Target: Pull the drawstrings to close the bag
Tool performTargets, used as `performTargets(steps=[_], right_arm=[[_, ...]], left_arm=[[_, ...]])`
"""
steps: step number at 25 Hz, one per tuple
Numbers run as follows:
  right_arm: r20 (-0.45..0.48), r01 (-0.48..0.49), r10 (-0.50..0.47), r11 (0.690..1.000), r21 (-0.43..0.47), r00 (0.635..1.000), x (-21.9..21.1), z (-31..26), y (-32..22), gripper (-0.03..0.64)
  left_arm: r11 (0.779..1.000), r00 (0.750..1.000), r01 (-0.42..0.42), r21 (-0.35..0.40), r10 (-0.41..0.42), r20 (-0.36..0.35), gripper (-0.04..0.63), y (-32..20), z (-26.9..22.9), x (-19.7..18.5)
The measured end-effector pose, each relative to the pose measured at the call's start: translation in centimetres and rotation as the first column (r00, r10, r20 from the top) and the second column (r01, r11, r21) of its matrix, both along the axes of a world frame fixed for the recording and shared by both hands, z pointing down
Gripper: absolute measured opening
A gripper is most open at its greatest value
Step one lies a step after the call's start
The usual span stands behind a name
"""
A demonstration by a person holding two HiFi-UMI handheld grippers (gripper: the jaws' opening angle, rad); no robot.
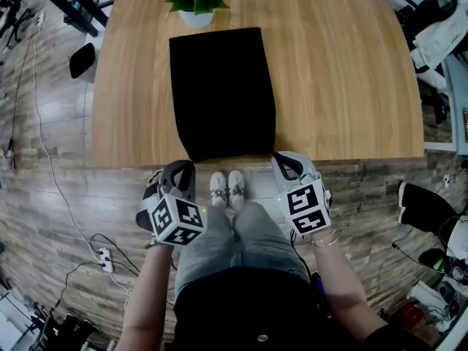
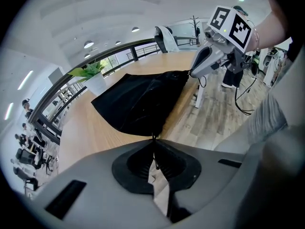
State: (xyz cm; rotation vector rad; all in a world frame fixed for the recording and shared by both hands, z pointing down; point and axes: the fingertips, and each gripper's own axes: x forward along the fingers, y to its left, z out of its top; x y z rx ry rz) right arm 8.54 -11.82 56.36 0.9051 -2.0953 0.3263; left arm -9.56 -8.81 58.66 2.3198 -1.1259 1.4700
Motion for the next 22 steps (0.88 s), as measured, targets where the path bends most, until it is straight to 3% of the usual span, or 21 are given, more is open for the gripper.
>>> performTargets(steps=[8,12,22], right_arm=[[0.015,-0.002,0.001,1.000,0.027,1.000,-0.1,-1.5,-0.4,0.002],[0.019,-0.011,0.010,0.999,0.051,1.000,0.4,-2.5,-0.7,0.002],[0.036,-0.012,0.008,0.993,0.116,0.999,0.7,-5.5,-1.7,0.002]], left_arm=[[0.999,0.999,-0.019,-0.025,0.018,-0.042,0.020,0.4,0.2,-0.1],[0.999,0.991,0.015,-0.030,-0.019,-0.134,0.020,0.5,-1.3,0.1],[0.994,0.975,0.101,0.035,-0.092,-0.203,0.018,-0.9,-5.1,-1.1]])
